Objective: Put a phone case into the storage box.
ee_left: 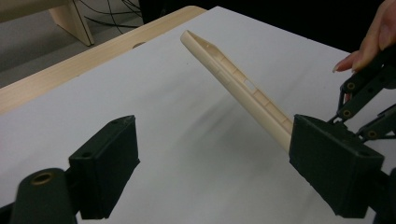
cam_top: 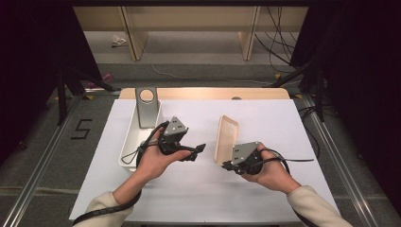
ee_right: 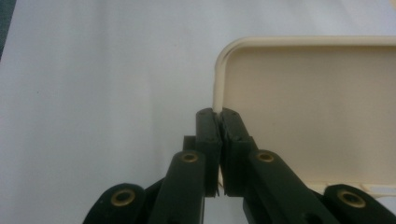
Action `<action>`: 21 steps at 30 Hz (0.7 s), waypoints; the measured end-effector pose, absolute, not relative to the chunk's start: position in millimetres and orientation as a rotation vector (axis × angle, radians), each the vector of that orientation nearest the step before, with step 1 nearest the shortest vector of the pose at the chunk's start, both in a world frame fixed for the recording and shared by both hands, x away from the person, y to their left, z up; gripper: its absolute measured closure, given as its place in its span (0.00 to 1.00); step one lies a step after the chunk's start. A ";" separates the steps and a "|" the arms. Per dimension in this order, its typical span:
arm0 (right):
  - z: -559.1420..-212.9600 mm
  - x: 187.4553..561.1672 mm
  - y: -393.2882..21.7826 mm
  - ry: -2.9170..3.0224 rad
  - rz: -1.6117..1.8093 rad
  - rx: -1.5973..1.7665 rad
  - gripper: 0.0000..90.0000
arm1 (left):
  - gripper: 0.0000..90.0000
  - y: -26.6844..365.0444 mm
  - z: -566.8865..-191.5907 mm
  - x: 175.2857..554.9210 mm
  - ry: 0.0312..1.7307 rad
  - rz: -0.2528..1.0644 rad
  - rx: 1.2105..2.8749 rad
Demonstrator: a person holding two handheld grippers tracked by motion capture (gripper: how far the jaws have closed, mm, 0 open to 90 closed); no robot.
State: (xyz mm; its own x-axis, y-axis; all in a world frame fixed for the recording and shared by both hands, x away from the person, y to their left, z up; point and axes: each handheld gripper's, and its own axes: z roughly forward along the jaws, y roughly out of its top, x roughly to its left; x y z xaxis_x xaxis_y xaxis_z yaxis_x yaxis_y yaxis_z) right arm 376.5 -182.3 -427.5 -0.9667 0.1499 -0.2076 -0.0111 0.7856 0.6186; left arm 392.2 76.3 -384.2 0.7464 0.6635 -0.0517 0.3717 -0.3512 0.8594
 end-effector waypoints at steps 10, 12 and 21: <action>-426.5 372.0 -173.5 2.734 0.958 0.075 0.98 | 0.20 55.1 -375.4 415.6 0.842 0.357 2.000; -426.5 370.9 -171.5 2.736 0.959 0.067 0.98 | 0.22 51.5 -373.7 420.4 0.851 0.356 2.006; -425.7 368.3 -167.2 2.733 0.953 0.044 0.98 | 0.30 40.2 -372.5 440.7 0.874 0.322 2.046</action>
